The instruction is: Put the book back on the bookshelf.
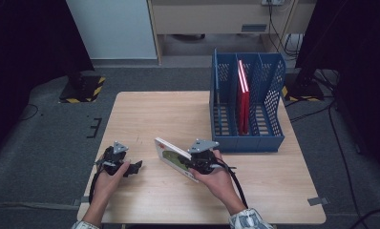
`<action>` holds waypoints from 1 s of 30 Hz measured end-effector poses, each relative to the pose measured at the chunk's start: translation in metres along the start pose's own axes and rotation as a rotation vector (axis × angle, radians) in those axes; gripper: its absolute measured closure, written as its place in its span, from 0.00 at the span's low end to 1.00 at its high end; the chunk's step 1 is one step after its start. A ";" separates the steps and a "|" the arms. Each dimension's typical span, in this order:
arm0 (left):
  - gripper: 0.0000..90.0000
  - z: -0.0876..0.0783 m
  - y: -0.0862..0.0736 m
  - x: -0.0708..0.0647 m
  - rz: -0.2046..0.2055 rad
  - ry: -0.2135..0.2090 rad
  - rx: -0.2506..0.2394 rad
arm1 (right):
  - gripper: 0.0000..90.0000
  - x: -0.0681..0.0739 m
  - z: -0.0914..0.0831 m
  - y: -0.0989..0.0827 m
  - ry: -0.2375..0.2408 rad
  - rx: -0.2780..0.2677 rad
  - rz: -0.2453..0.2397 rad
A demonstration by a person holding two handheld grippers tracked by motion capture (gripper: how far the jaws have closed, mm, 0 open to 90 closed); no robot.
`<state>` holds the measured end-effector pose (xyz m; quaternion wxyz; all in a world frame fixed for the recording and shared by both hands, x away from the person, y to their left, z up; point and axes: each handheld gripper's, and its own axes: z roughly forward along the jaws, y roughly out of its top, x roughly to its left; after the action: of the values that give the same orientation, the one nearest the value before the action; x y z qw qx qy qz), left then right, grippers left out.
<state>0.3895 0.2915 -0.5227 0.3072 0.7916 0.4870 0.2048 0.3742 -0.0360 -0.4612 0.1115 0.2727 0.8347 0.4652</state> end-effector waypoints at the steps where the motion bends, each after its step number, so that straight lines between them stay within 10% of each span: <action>1: 0.04 0.000 0.000 0.000 0.008 0.002 -0.001 | 0.84 0.000 -0.001 0.000 -0.003 -0.004 0.004; 30: 0.00 0.012 -0.003 -0.004 -0.016 -0.007 0.019 | 0.84 -0.011 -0.042 -0.005 -0.072 -0.034 0.028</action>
<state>0.3930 0.2859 -0.5338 0.3031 0.7912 0.4941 0.1949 0.3634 -0.0748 -0.4432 0.1396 0.2990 0.8182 0.4709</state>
